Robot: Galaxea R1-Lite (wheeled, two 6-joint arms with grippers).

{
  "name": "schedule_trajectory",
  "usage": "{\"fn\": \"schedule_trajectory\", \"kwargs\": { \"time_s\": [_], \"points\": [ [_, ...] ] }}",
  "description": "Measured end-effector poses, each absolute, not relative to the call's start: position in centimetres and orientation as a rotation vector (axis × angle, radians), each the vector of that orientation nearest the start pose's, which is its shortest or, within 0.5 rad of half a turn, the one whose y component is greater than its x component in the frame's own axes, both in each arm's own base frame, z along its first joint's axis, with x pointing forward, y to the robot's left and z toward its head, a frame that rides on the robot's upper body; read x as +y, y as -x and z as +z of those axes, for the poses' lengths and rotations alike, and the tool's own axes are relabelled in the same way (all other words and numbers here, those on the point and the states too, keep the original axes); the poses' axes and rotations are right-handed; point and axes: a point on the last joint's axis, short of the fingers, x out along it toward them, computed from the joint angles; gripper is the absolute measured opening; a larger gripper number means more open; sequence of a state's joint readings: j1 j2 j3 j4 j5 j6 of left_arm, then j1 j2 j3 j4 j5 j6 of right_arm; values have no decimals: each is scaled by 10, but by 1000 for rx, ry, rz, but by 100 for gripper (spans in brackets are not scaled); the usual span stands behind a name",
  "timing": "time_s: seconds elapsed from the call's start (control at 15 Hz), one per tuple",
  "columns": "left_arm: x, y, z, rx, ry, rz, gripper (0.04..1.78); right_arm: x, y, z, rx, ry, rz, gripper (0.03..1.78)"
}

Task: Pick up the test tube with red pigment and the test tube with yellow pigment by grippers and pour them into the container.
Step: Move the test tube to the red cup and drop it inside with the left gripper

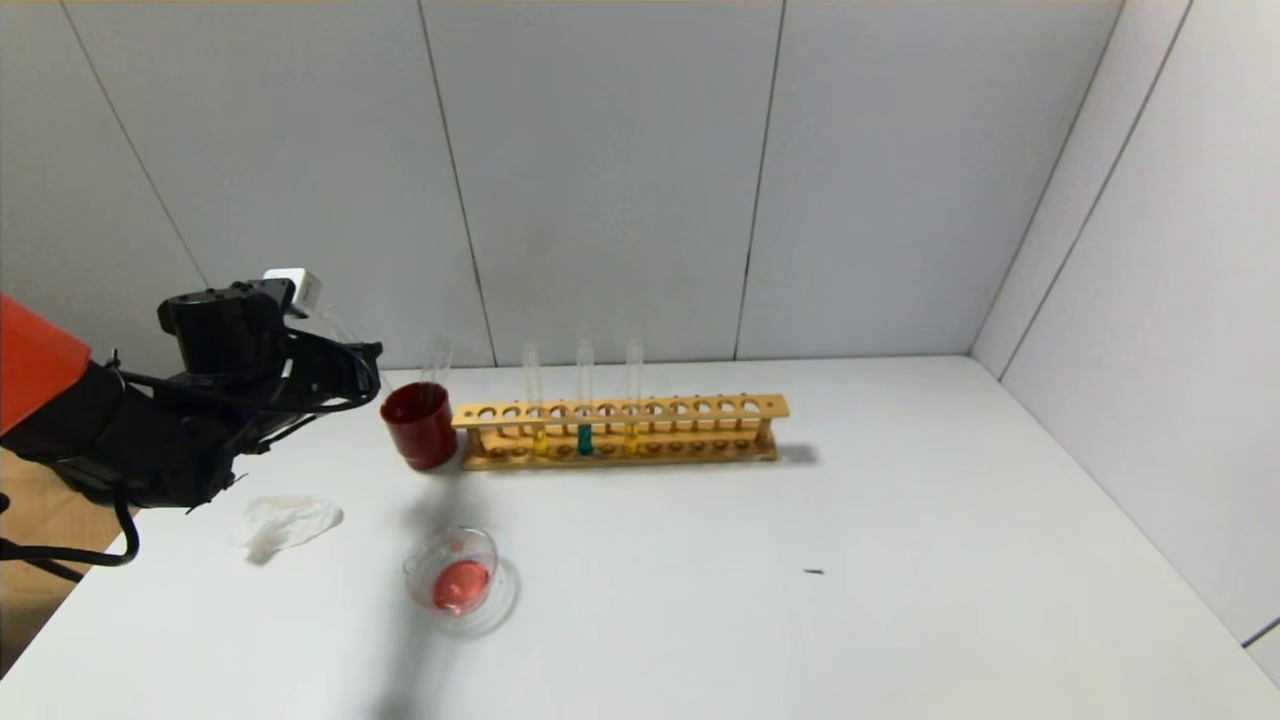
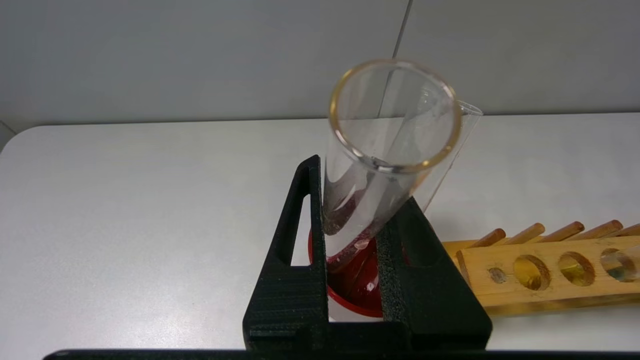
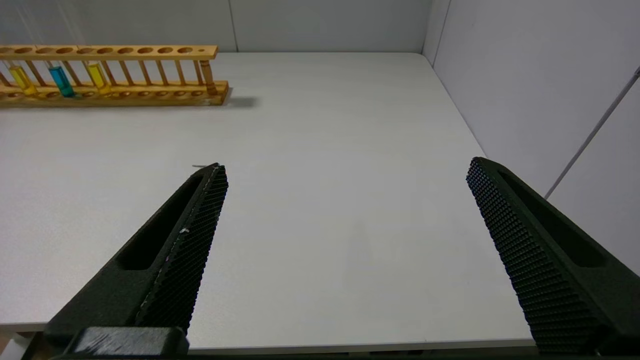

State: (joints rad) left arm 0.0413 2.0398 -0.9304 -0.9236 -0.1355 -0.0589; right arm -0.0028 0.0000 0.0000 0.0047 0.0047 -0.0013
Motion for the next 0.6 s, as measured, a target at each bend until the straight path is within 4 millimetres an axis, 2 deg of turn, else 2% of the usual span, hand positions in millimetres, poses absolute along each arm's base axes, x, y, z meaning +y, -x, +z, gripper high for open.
{"fn": "schedule_trajectory", "kwargs": {
  "time_s": [0.6],
  "points": [
    [0, -404, 107, 206, 71, -121, 33, 0, 23, 75, 4, 1, 1, 175]
  ]
}}
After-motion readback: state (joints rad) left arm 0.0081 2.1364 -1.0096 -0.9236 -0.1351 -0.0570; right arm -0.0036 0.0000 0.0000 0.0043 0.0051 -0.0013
